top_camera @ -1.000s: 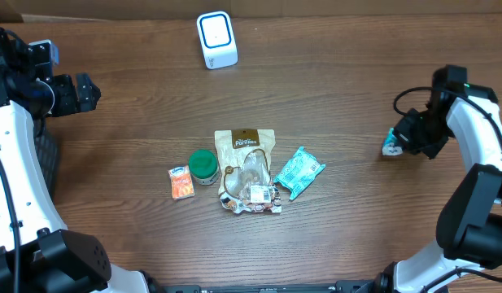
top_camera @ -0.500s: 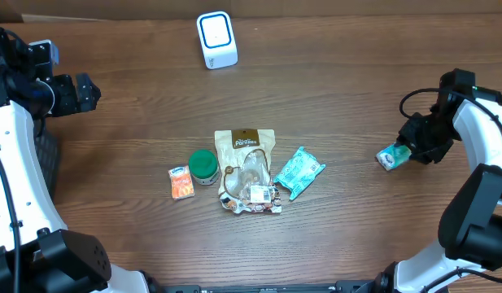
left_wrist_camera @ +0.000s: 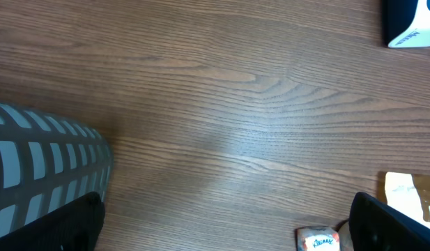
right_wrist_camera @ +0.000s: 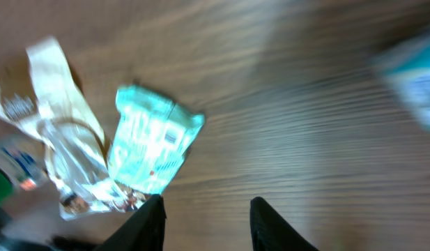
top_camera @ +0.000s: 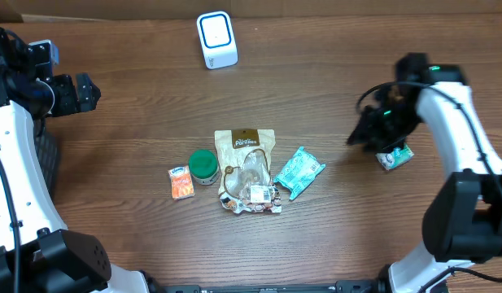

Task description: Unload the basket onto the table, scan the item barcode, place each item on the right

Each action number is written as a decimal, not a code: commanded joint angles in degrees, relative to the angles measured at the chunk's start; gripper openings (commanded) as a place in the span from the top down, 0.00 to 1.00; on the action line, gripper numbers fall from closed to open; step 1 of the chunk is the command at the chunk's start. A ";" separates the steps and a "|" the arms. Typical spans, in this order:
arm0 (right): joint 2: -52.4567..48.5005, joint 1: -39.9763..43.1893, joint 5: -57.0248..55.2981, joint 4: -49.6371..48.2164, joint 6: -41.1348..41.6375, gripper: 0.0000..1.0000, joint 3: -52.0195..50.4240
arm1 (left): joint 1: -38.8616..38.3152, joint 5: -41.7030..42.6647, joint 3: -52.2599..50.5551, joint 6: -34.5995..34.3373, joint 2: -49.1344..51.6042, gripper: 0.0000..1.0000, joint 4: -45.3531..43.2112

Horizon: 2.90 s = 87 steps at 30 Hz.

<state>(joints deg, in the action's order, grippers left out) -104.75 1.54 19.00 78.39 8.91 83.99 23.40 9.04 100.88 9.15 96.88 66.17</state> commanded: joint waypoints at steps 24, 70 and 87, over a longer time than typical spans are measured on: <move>0.15 -23.43 14.12 -20.72 9.68 0.80 -14.12 | 0.57 0.66 0.85 -0.57 0.20 0.01 -0.02; -2.58 -13.79 -5.42 -9.22 9.09 0.80 -5.05 | 0.57 0.66 0.85 -0.57 0.20 0.00 -0.02; -2.69 -10.97 -2.58 -11.37 6.29 0.76 -17.07 | 0.57 0.66 0.85 -0.57 0.20 0.00 -0.02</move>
<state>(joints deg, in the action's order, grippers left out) -107.59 -8.69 15.27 67.81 14.09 70.04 23.40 9.04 100.88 9.15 96.88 66.17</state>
